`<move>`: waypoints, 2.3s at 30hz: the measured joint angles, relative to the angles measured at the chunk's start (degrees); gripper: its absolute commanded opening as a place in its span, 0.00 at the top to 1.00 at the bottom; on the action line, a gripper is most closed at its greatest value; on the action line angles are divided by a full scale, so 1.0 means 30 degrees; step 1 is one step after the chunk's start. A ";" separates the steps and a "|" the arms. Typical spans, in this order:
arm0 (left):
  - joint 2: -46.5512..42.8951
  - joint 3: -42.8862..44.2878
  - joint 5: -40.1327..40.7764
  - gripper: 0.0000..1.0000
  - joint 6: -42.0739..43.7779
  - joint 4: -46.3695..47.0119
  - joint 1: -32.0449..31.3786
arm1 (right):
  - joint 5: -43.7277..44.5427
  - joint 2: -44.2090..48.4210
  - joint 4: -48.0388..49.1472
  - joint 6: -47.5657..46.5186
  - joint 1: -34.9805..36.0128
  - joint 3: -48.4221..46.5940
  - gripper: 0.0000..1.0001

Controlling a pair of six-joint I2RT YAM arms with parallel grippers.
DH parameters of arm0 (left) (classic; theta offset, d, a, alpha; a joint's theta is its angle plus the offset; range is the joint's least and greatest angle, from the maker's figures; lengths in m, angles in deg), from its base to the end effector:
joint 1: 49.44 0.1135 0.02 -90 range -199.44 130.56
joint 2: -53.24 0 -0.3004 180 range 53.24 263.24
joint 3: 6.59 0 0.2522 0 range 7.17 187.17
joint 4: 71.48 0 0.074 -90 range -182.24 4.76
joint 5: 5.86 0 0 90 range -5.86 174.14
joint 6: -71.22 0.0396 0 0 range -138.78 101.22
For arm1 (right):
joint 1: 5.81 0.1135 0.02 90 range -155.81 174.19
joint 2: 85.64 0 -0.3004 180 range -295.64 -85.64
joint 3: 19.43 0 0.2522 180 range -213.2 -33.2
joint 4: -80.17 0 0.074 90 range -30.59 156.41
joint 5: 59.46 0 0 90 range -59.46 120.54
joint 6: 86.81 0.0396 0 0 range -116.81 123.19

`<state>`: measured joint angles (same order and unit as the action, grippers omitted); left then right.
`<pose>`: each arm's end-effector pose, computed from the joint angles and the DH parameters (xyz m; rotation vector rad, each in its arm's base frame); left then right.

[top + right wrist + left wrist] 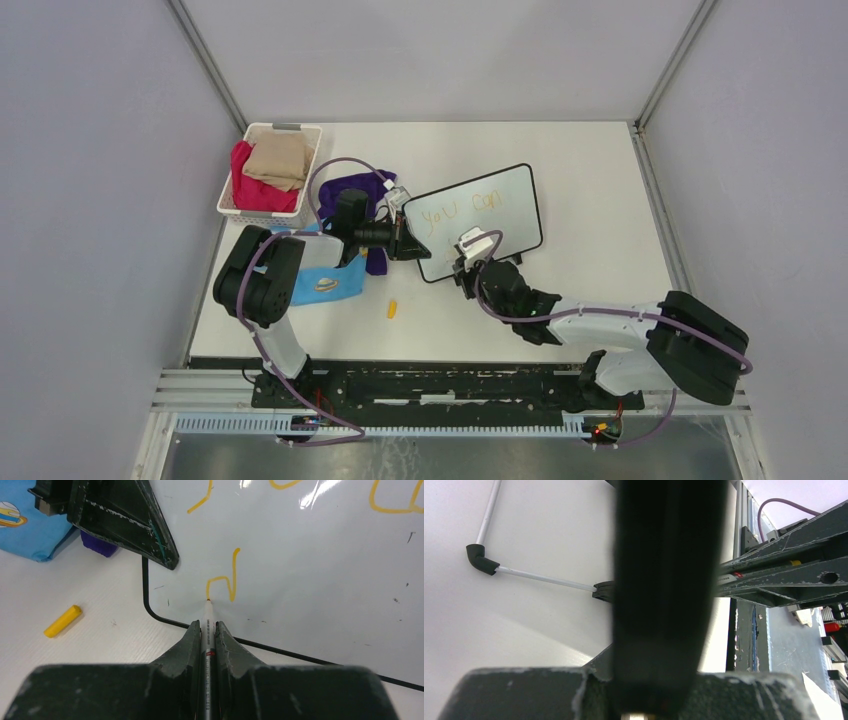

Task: Write a sentence on the whiteboard

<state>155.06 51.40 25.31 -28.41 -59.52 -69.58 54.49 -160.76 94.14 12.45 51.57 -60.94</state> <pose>0.3110 -0.1502 0.1830 0.8163 1.9559 -1.3907 0.1519 0.2075 0.2272 -0.5102 1.8326 0.3950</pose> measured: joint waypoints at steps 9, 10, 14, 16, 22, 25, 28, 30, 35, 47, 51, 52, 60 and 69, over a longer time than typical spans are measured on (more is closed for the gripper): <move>-0.0007 0.0036 0.0000 0.98 0.0262 -0.0124 -0.0080 | 0.0321 0.0437 -0.0211 0.0036 -0.0036 0.0670 1.00; 0.0000 0.0036 0.0000 0.98 0.0262 -0.0131 -0.0080 | 0.0342 0.0452 -0.0233 0.0036 -0.0051 0.0670 1.00; 0.0000 0.0066 0.0015 0.98 0.0277 -0.0233 -0.0087 | 0.0379 0.0517 -0.0430 0.0007 -0.0175 0.0605 1.00; -0.0007 0.0073 0.0022 0.98 0.0277 -0.0262 -0.0087 | 0.0372 0.0517 -0.0627 -0.0036 -0.0226 0.0452 1.00; 0.0000 0.0124 0.0080 0.98 0.0277 -0.0350 -0.0095 | 0.0386 0.0532 -0.1064 -0.0182 -0.0474 -0.0117 1.00; -0.0007 0.0138 0.0087 0.98 0.0284 -0.0393 -0.0102 | 0.0452 0.0714 -0.1078 -0.0233 -0.0663 -0.0248 1.00; 0.0000 0.0153 0.0080 0.98 0.0291 -0.0423 -0.0109 | 0.0619 0.0969 -0.1100 -0.0306 -0.0852 -0.0255 1.00; 0.0000 0.0160 0.0080 0.98 0.0299 -0.0452 -0.0124 | 0.0656 0.1173 -0.1158 -0.0386 -0.0969 -0.0248 1.00; 0.0000 0.0168 0.0073 0.98 0.0313 -0.0466 -0.0131 | 0.0685 0.2091 -0.1275 -0.0408 -0.1071 -0.0138 1.00; -0.0007 0.0168 0.0073 0.98 0.0313 -0.0474 -0.0138 | 0.0517 0.1902 -0.1311 -0.0546 -0.1086 -0.0146 1.00; 0.0000 0.0175 0.0080 0.98 0.0313 -0.0474 -0.0153 | 0.0488 0.1574 -0.1421 -0.0546 -0.1086 -0.0146 1.00; 0.0000 0.0175 0.0080 0.98 0.0313 -0.0474 -0.0153 | 0.0466 0.1508 -0.1443 -0.0546 -0.1086 -0.0146 1.00; 0.0000 0.0182 0.0087 0.98 0.0313 -0.0525 -0.0153 | 0.0364 0.1260 -0.1421 -0.0532 -0.1078 -0.0146 1.00; 0.0000 0.0240 0.0102 0.98 0.0321 -0.0663 -0.0160 | 0.0364 0.1304 -0.1042 -0.0321 -0.1078 0.0299 1.00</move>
<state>155.06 52.12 25.61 -27.45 -61.51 -70.06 55.58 -156.84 91.01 11.48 48.34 -60.05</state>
